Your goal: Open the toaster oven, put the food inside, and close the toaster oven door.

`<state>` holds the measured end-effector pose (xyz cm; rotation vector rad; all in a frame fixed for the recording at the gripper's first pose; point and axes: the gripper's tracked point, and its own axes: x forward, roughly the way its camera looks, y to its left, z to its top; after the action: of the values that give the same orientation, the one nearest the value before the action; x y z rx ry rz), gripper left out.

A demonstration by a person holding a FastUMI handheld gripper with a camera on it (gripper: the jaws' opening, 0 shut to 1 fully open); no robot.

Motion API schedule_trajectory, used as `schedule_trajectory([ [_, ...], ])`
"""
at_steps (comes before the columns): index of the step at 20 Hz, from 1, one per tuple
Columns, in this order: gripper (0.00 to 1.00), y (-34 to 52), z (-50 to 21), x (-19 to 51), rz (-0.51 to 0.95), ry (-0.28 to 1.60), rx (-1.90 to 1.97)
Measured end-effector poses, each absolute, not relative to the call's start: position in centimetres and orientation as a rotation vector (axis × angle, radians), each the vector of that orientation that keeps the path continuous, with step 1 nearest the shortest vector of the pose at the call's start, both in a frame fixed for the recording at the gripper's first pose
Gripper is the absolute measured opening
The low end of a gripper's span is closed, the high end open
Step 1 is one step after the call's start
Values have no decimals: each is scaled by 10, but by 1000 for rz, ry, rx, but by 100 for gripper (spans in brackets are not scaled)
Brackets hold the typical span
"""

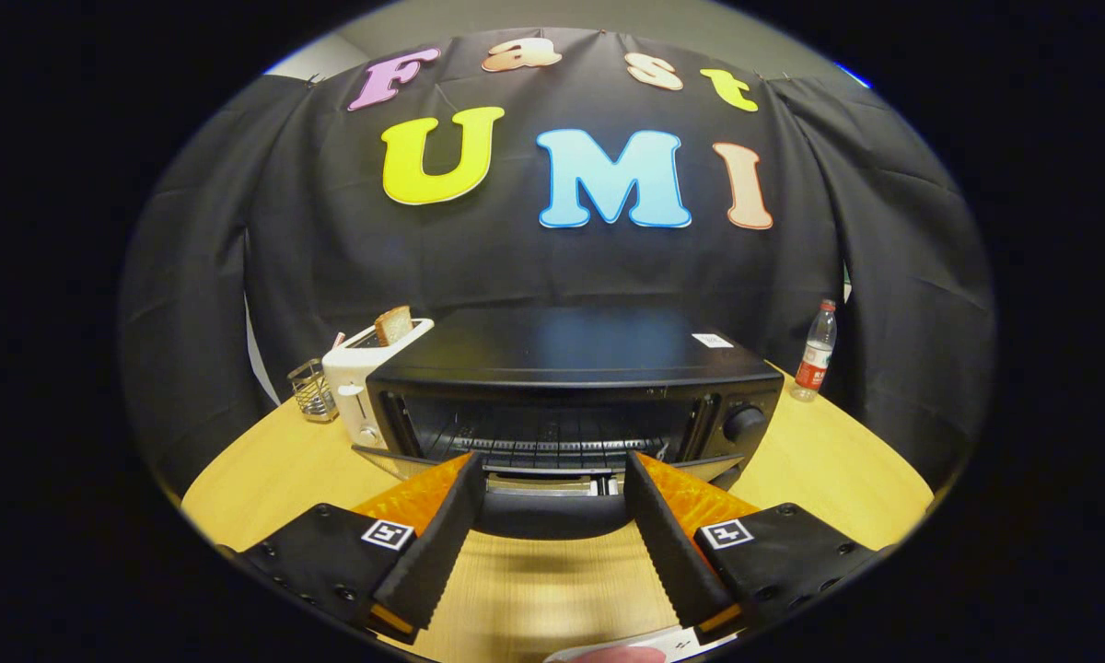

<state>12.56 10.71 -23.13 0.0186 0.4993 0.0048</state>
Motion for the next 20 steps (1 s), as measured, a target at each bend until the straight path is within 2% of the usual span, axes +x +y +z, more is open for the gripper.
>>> schedule_trajectory([
  [8,97,108,-266,82,-3,575,-19],
  [13,97,110,-298,56,16,698,-12],
  [20,98,111,-283,21,88,725,28],
])
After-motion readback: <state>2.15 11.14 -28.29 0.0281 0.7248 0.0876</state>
